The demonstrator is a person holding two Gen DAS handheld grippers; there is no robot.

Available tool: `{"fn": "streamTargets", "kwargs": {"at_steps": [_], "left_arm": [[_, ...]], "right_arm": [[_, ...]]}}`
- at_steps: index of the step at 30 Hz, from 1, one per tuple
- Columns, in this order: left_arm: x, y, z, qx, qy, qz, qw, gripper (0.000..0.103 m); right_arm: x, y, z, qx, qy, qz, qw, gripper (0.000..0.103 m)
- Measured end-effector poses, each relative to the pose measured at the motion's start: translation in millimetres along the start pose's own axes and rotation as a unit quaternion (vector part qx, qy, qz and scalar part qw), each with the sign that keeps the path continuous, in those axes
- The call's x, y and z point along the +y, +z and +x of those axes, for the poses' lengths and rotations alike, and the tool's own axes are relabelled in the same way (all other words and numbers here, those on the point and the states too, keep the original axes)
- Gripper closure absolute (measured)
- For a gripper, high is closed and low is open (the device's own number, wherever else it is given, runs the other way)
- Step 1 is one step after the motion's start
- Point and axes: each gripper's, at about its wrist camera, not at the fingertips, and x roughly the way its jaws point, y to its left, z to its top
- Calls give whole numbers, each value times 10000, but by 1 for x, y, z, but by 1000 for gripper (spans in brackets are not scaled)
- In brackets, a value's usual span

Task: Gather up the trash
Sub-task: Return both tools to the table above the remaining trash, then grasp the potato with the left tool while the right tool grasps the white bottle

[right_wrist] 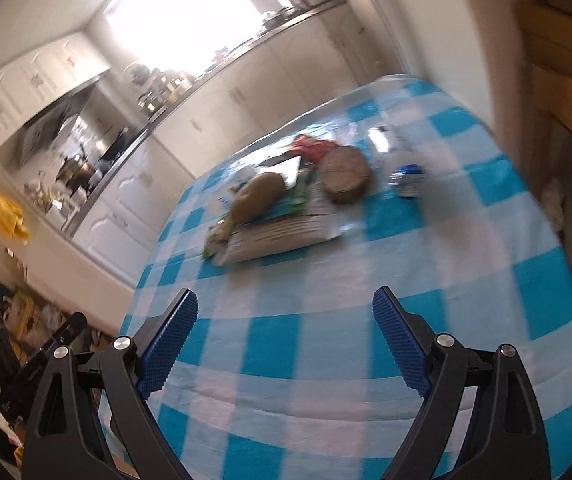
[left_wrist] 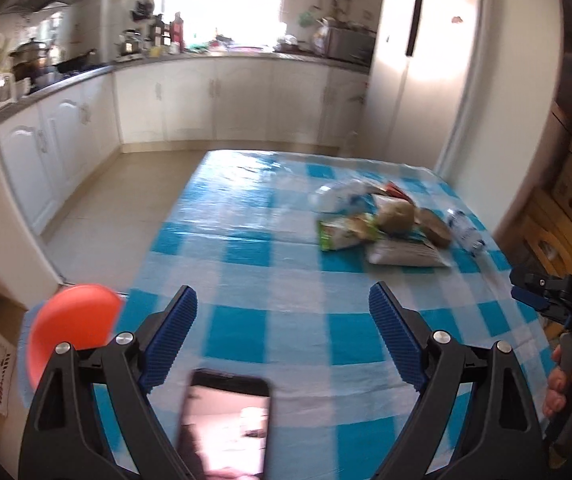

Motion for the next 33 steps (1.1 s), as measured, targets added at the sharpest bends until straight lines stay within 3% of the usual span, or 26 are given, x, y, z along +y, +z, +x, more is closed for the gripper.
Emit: {"fn": "streamTargets", "kwargs": {"at_steps": [5, 14, 23, 27, 32, 33], "left_arm": [[-40, 14, 24, 134, -215, 488, 9985, 15], [-113, 46, 87, 208, -492, 1635, 9851, 15], [-140, 67, 158, 518, -772, 1855, 9782, 15], [-143, 72, 180, 611, -758, 1928, 9764, 15], [-141, 73, 198, 713, -768, 1912, 9759, 26], [-141, 72, 201, 771, -792, 1907, 9754, 27]], "right_arm": [[-29, 12, -7, -48, -127, 167, 9998, 14], [-58, 60, 5, -148, -335, 153, 9992, 14], [-71, 105, 51, -38, -482, 48, 9988, 15], [-74, 115, 74, 122, -520, -31, 9986, 29], [-76, 119, 95, 266, -629, -143, 9976, 32], [-76, 119, 98, 294, -638, -154, 9974, 36]]}}
